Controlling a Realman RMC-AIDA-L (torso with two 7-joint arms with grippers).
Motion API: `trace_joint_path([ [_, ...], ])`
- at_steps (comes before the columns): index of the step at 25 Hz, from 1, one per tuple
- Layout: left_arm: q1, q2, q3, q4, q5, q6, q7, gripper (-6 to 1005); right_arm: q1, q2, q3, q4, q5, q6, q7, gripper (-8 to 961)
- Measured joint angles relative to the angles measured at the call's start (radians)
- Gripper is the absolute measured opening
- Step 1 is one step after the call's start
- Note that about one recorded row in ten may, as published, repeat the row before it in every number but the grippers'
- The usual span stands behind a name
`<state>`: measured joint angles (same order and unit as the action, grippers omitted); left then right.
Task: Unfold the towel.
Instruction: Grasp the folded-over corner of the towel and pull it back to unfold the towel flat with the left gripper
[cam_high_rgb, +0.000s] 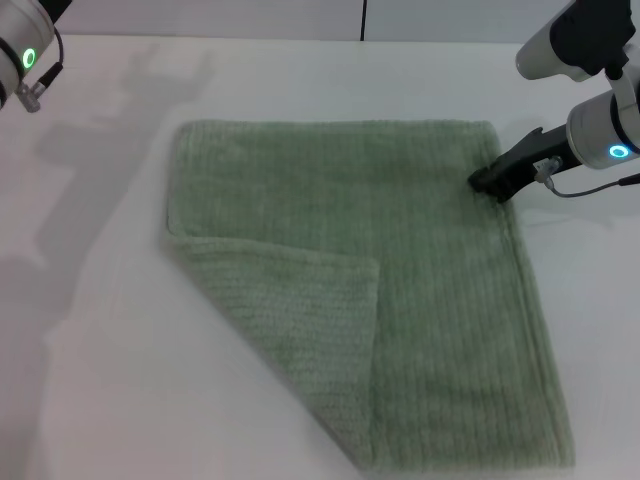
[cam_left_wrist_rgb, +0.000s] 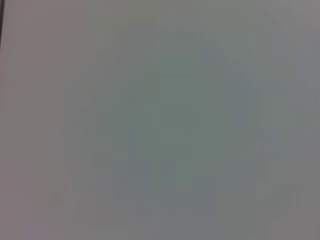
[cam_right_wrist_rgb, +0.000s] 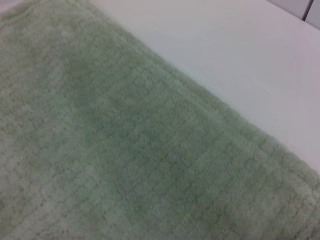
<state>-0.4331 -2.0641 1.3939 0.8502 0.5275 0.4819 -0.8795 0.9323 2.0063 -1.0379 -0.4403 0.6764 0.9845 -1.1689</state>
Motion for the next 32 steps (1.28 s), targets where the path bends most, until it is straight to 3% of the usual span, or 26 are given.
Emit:
trace_joint_path([
  [3,-0.007,-0.002,-0.021,-0.035,0.000,0.069,0.001,818,0.001,0.000,0.000,0.000,0.000,-0.005,0.000,15],
  [4,-0.031,-0.002,-0.072,-0.130,0.000,0.228,0.004,817,0.002,0.000,0.000,0.000,0.000,-0.007,0.000,15],
  [7,-0.053,0.002,-0.112,-0.220,0.000,0.362,-0.017,813,0.003,0.000,0.000,0.000,-0.001,-0.009,0.000,16],
  [8,-0.065,0.015,-0.109,-0.257,0.021,0.461,-0.084,813,0.003,0.000,-0.001,0.000,-0.001,-0.010,0.000,16],
  [14,-0.069,0.031,-0.086,-0.254,0.099,0.502,-0.177,813,0.003,-0.001,-0.001,-0.001,-0.003,-0.013,0.000,16],
  [15,-0.090,0.052,-0.086,-0.244,0.277,0.525,-0.349,813,0.003,0.000,-0.001,-0.002,-0.003,-0.014,0.000,16],
  [19,-0.098,0.060,-0.091,-0.241,0.343,0.532,-0.414,813,0.005,0.001,-0.002,-0.001,-0.003,-0.019,0.000,17],
  [20,-0.100,0.075,-0.094,-0.214,0.466,0.546,-0.525,813,0.005,0.001,-0.002,-0.001,-0.003,-0.020,0.000,17],
  [21,-0.100,0.075,-0.094,-0.214,0.466,0.546,-0.525,813,0.005,0.001,-0.002,0.000,-0.003,-0.021,0.000,17],
  [22,-0.093,0.085,-0.102,-0.175,0.567,0.567,-0.609,813,0.005,0.001,-0.002,0.000,-0.004,-0.021,0.000,17],
  [24,-0.093,0.085,-0.102,-0.175,0.567,0.567,-0.609,813,0.005,0.001,-0.003,0.000,-0.007,-0.023,0.000,17],
  [26,-0.096,0.097,-0.189,-0.157,0.741,0.681,-0.669,813,0.005,0.001,-0.004,0.000,-0.012,-0.026,0.000,17],
  [32,-0.102,0.101,-0.239,-0.126,0.912,0.808,-0.686,812,0.006,0.001,-0.004,-0.001,-0.012,-0.028,0.000,18],
])
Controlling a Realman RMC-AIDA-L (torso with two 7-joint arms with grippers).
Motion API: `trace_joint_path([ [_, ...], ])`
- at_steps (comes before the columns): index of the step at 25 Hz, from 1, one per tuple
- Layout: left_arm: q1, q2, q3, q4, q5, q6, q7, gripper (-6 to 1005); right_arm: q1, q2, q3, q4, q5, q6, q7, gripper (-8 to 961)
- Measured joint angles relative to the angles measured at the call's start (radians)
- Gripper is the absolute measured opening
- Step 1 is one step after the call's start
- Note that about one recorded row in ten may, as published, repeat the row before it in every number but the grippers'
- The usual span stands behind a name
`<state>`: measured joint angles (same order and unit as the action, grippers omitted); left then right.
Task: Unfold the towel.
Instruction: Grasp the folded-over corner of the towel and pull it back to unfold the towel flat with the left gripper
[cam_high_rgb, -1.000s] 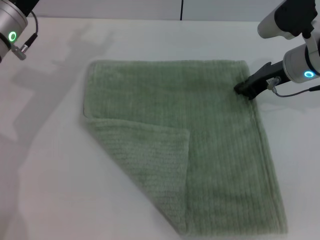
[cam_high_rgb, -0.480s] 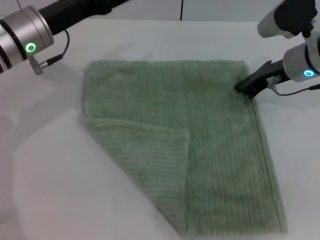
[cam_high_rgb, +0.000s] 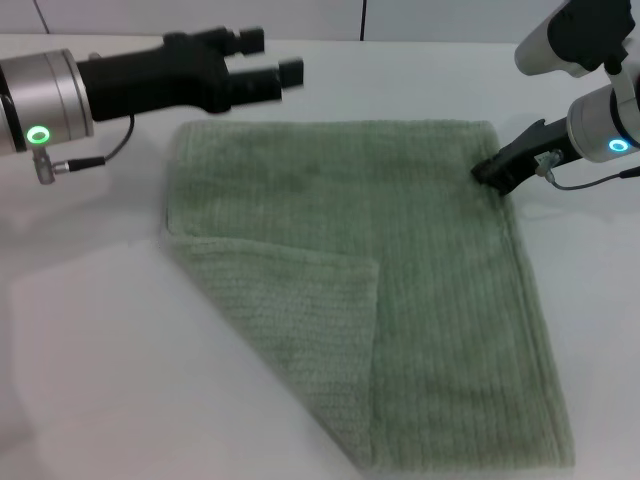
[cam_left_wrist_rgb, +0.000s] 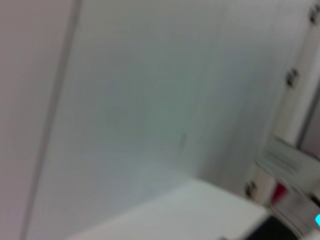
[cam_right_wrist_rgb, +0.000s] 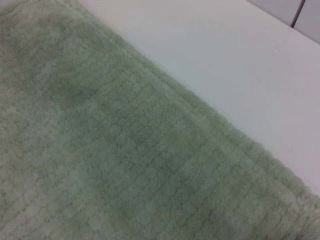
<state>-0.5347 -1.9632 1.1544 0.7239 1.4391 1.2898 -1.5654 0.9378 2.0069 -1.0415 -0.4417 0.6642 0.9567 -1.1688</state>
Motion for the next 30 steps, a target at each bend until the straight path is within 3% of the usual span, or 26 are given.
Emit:
trace_joint_path([
  [5,-0.014,-0.014,0.010,0.051,0.151,0.054,-0.024,812,0.006,-0.001,0.000,0.002,0.000,-0.008,0.000,18],
  [12,-0.087,-0.055,0.010,0.066,0.375,0.098,-0.064,812,0.008,0.001,0.000,0.002,0.000,-0.009,0.000,19],
  [23,-0.106,-0.089,0.007,0.093,0.461,0.102,-0.059,812,0.012,0.003,0.000,0.017,0.000,-0.009,0.000,20],
  [30,-0.108,-0.094,0.017,0.096,0.483,0.093,-0.056,812,0.013,0.003,-0.003,0.027,0.000,-0.009,0.007,20],
])
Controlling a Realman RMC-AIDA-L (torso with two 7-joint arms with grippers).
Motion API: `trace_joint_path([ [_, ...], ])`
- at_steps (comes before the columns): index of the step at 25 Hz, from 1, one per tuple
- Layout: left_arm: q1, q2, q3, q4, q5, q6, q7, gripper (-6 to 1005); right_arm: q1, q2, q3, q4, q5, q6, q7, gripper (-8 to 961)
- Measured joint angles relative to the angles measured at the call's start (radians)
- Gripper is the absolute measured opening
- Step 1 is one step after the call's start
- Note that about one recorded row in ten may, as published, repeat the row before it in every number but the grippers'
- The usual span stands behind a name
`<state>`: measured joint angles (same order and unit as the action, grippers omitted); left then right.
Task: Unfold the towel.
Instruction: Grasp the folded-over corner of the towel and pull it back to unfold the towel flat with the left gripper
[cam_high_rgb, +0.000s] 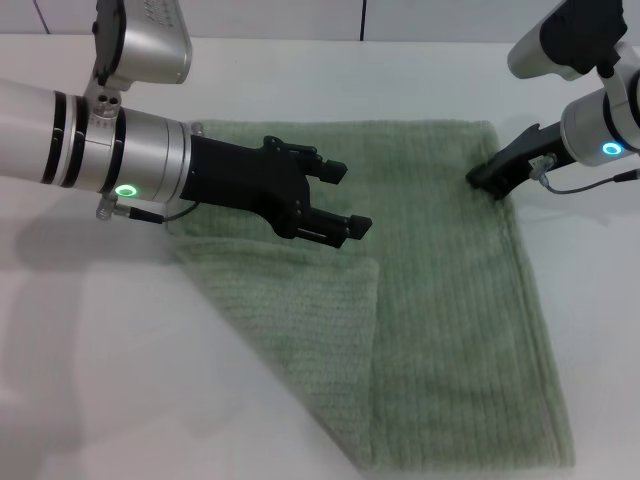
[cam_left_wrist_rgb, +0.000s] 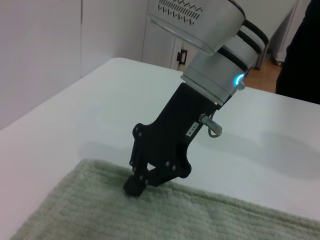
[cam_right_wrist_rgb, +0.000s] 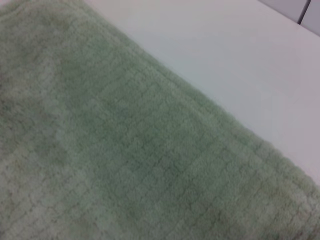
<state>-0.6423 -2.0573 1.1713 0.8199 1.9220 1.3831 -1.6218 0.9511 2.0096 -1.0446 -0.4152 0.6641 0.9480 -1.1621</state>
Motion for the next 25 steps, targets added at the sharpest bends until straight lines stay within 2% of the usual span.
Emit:
trace_joint_path([
  [7,-0.001,-0.002,0.059,-0.005,0.002,-0.035,-0.006,811,0.000,0.000,-0.008,0.001,0.000,0.000,0.001,21],
  [20,-0.001,-0.015,0.261,-0.031,-0.006,-0.215,-0.026,811,0.004,0.000,-0.008,0.001,-0.002,0.000,0.001,22],
  [25,-0.003,-0.015,0.285,-0.039,-0.007,-0.250,-0.047,811,0.006,0.000,-0.008,0.001,-0.003,-0.001,0.001,23],
])
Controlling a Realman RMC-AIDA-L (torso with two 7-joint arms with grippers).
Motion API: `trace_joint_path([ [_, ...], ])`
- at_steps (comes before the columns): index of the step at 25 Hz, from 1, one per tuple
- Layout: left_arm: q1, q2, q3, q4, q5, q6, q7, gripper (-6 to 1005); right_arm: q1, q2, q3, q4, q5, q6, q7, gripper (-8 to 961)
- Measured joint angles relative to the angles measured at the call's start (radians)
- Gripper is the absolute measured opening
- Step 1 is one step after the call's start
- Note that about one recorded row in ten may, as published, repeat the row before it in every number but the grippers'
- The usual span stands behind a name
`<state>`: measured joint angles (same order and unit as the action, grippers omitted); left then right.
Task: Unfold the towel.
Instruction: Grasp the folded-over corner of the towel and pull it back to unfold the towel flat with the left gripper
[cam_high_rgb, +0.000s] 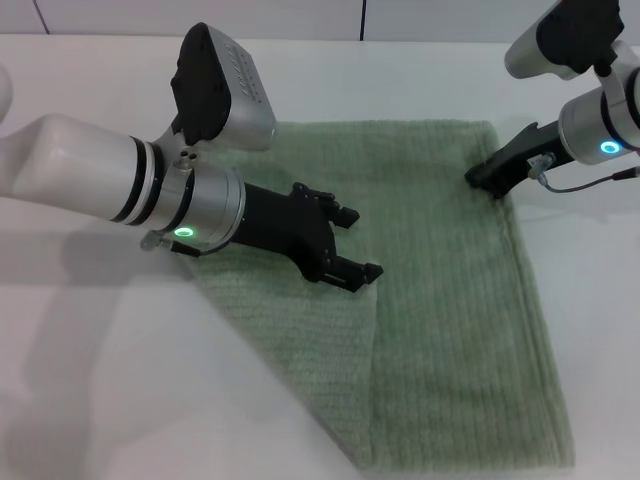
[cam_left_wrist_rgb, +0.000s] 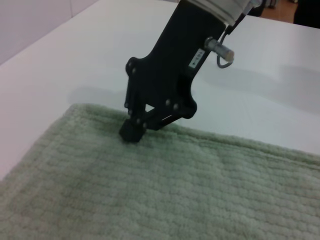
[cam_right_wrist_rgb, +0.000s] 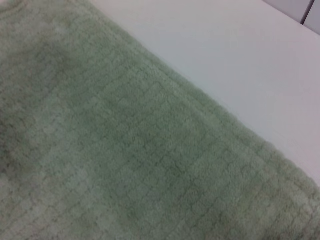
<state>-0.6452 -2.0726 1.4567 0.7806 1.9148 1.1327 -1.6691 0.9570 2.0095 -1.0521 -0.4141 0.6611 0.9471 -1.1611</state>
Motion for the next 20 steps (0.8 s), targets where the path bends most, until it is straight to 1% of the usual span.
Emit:
trace_joint_path([
  [6,-0.013,0.000,0.019,-0.011,-0.001,-0.016,-0.040,811,0.000,0.000,0.000,0.000,0.000,-0.002,0.000,23],
  [12,-0.044,-0.005,0.044,-0.059,-0.007,-0.019,-0.058,811,0.000,0.001,0.000,0.000,0.000,-0.011,0.000,24],
  [15,-0.045,-0.005,0.050,-0.061,-0.013,-0.021,-0.058,811,0.000,0.001,0.000,0.000,0.000,-0.012,0.000,24],
  [16,-0.045,-0.006,0.071,-0.065,-0.030,-0.036,-0.058,811,0.000,0.001,0.000,0.000,0.000,-0.012,0.000,24],
  [20,-0.045,-0.006,0.077,-0.066,-0.037,-0.046,-0.058,810,0.000,0.001,0.000,0.000,0.000,-0.012,-0.001,24],
])
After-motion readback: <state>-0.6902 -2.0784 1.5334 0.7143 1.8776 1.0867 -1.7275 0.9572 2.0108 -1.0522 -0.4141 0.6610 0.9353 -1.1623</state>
